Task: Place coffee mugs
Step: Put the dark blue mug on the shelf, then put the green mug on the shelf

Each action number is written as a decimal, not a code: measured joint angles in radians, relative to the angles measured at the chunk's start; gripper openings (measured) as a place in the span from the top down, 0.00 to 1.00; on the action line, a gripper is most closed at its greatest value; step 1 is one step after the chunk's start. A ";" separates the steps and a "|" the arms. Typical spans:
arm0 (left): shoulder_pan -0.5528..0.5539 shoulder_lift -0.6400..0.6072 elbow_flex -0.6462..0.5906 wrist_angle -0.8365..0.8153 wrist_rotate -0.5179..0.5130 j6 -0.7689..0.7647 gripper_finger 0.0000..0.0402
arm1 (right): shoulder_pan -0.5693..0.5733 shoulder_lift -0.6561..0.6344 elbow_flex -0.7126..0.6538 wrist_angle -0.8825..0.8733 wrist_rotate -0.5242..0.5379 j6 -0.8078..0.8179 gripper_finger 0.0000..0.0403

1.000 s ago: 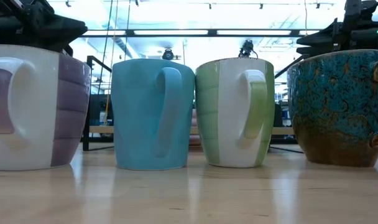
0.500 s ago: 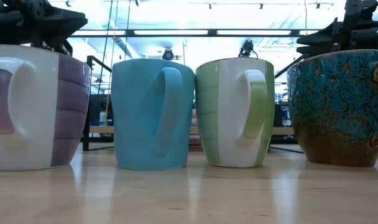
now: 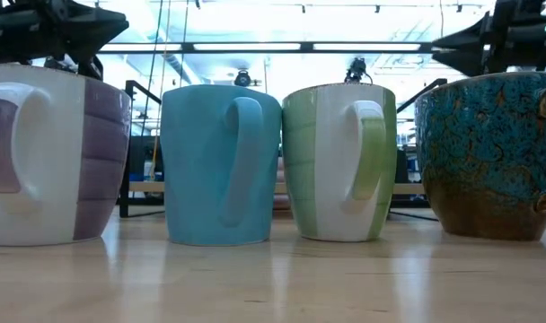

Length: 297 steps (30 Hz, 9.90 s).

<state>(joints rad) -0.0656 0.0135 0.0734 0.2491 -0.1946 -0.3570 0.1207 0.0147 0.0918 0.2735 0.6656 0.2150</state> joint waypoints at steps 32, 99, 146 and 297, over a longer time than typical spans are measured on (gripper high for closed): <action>0.019 0.001 0.127 -0.191 -0.168 0.054 0.68 | 0.000 0.952 0.745 -0.545 -0.394 -0.088 0.69; 0.017 0.536 0.575 -0.428 -0.089 0.132 0.69 | 0.139 1.870 1.350 -1.440 -0.733 -0.272 0.85; 0.018 0.536 0.575 -0.450 -0.097 0.116 0.69 | -0.235 1.766 1.535 -1.587 -0.657 -0.486 0.87; 0.017 0.602 0.575 -0.567 -0.078 0.002 0.69 | 0.094 2.048 1.520 -1.204 -0.770 -0.177 0.72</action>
<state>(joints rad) -0.0483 0.6151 0.6479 -0.3176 -0.2726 -0.3553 0.2144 2.0628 1.6119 -0.9303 -0.1042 0.0378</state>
